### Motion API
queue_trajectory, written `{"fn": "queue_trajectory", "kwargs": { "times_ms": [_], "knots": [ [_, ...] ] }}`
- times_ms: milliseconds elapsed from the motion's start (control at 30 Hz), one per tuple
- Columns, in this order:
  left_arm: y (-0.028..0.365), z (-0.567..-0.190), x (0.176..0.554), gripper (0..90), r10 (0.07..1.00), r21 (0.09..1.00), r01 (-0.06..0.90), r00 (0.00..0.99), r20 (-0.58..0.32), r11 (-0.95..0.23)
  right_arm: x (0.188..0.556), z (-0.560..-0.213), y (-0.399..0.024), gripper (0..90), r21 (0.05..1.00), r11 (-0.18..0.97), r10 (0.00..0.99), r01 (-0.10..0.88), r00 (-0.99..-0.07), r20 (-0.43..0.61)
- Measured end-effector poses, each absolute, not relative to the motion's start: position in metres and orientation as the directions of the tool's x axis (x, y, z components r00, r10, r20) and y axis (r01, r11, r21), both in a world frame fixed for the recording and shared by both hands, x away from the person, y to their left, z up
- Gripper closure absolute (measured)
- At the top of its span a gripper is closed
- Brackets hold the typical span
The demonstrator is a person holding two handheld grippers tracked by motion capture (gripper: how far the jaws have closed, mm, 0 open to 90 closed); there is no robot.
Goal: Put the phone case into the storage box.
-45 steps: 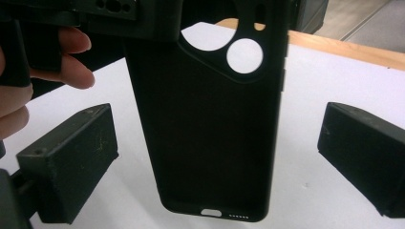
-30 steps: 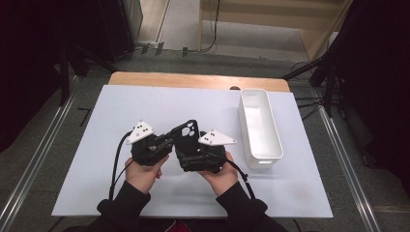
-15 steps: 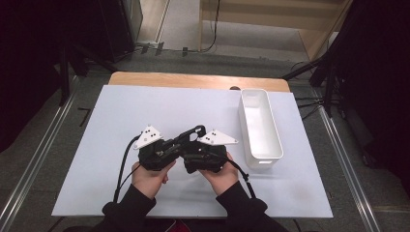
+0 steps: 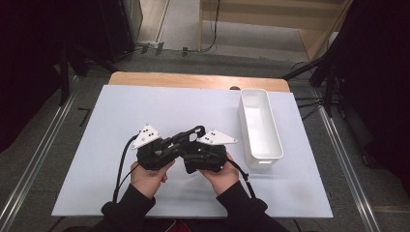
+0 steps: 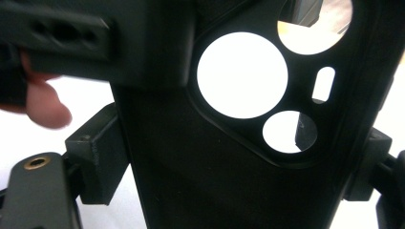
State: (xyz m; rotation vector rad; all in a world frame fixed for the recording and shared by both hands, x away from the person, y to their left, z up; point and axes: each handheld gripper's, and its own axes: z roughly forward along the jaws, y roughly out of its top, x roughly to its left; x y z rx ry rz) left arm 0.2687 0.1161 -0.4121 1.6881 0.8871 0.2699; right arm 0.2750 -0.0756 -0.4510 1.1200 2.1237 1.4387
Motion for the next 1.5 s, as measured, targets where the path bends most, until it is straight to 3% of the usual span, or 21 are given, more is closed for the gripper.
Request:
{"fn": "queue_trajectory", "kwargs": {
  "times_ms": [600, 833, 1067, 1500],
  "knots": [
    [0.125, -0.405, 0.269, 67.5, 0.67, 0.917, 0.396, 0.696, -0.258, -0.058, 0.282, -0.454, -0.086, 13.8, 0.889, 0.164, 0.776, 0.427, -0.613, 0.151],
    [0.126, -0.407, 0.269, 54.4, 0.651, 0.916, 0.394, 0.716, -0.25, -0.082, 0.287, -0.453, -0.093, 13.8, 0.889, 0.151, 0.781, 0.433, -0.603, 0.161],
    [0.13, -0.41, 0.272, 51.6, 0.654, 0.914, 0.393, 0.719, -0.234, -0.104, 0.29, -0.449, -0.1, 13.8, 0.892, 0.153, 0.788, 0.426, -0.598, 0.15],
    [0.135, -0.428, 0.277, 36.2, 0.596, 0.924, 0.34, 0.784, -0.175, -0.177, 0.293, -0.445, -0.109, 13.9, 0.893, 0.146, 0.796, 0.425, -0.586, 0.149]
  ]
}}
